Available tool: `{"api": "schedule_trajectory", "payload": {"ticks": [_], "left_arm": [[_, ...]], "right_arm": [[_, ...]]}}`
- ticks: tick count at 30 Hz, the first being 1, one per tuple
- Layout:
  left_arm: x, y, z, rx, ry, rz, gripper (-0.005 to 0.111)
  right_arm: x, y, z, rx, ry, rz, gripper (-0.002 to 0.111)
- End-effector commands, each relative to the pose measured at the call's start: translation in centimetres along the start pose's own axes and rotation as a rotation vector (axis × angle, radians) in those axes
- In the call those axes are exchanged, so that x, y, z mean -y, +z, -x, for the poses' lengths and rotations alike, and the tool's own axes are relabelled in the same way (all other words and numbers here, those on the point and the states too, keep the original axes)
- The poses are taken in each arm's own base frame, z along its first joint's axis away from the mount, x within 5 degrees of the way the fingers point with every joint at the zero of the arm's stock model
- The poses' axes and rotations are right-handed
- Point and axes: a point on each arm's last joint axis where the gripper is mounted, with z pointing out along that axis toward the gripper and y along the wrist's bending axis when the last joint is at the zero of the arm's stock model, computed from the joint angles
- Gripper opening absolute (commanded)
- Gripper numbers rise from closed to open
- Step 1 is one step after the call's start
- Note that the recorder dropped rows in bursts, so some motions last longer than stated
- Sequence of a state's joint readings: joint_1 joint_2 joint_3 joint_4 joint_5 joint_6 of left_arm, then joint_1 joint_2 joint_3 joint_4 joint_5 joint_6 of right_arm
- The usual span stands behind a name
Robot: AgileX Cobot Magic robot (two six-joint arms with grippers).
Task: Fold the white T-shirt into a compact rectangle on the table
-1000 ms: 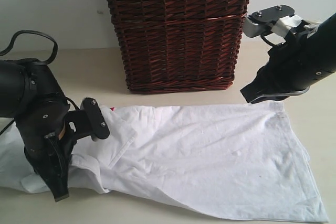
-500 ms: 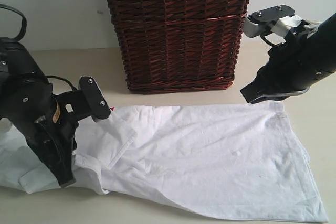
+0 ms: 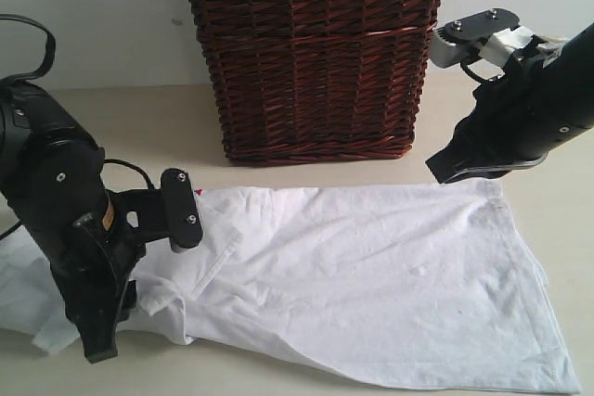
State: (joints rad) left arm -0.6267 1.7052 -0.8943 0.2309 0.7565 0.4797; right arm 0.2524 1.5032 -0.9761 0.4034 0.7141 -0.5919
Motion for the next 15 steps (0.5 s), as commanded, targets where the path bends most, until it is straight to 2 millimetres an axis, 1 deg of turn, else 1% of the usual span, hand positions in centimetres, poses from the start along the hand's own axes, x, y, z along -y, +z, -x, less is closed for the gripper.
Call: {"api": "schedule_trajectory", "payload": {"ticks": [1, 4, 7, 10, 15], "left_arm": [[-0.4, -0.1, 0.4, 0.034, -0.009, 0.039, 0.03], [-0.6, -0.1, 0.8, 0.08, -0.012, 0.059, 0.0], [-0.8, -0.1, 0.7, 0.07, 0.043, 0.09, 0.0], [-1.6, -0.5, 0.8, 0.054, 0.108, 0.154, 0.0], [-3.0, -2.0, 2.2, 0.101, 0.158, 0.245, 0.0]], "right_arm": [[-0.1, -0.1, 0.1, 0.012, -0.006, 0.001, 0.0], [-0.1, -0.1, 0.1, 0.012, -0.006, 0.001, 0.0], [-0.1, -0.1, 0.1, 0.012, -0.005, 0.002, 0.0], [-0.1, -0.1, 0.1, 0.012, -0.005, 0.002, 0.0], [-0.1, -0.1, 0.1, 0.012, -0.005, 0.002, 0.0]]}}
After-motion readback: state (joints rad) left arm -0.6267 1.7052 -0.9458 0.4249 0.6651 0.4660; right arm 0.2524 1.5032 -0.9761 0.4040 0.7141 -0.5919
